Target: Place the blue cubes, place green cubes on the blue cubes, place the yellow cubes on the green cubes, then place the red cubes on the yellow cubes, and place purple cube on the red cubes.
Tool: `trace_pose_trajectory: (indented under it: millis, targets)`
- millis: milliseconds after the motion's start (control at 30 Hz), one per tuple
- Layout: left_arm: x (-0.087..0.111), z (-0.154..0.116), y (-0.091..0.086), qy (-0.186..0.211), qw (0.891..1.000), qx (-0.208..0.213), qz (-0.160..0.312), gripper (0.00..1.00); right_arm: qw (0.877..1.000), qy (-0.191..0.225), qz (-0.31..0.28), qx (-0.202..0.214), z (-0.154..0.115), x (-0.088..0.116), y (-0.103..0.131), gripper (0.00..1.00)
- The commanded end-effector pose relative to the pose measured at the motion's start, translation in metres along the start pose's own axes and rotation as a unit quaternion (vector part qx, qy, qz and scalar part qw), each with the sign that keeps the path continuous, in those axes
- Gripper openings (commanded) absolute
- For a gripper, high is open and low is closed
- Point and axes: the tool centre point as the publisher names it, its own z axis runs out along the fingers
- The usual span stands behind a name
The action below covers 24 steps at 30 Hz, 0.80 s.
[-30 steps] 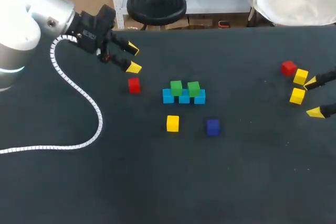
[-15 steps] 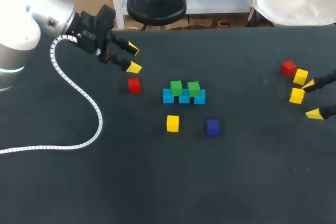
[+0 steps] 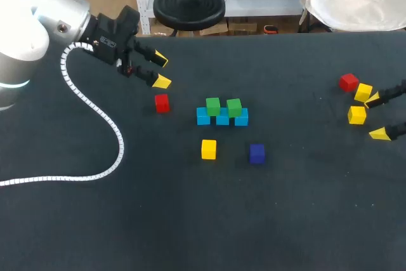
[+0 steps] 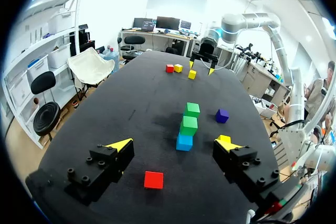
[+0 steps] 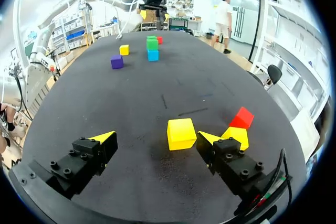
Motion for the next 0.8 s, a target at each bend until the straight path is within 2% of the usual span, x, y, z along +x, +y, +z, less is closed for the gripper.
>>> trace_pose_trajectory:
  millis: [33,167,467,800]
  targets:
    - [-0.001,0.000,0.002,0.002,1.000,0.002,0.000,1.00,1.000,-0.003,-0.014,-0.012,-0.007,-0.004,-0.002,1.00]
    - [-0.001,0.000,0.002,0.002,1.000,0.002,0.000,1.00,0.999,-0.010,-0.032,-0.036,-0.004,-0.003,-0.013,1.00]
    - [-0.001,0.000,0.002,0.002,1.000,0.002,0.000,1.00,0.996,0.002,-0.060,-0.072,0.005,-0.005,-0.033,1.00]
    - [-0.001,0.000,0.002,0.002,1.000,0.002,0.000,1.00,0.995,0.004,-0.059,-0.079,0.017,-0.009,-0.029,1.00]
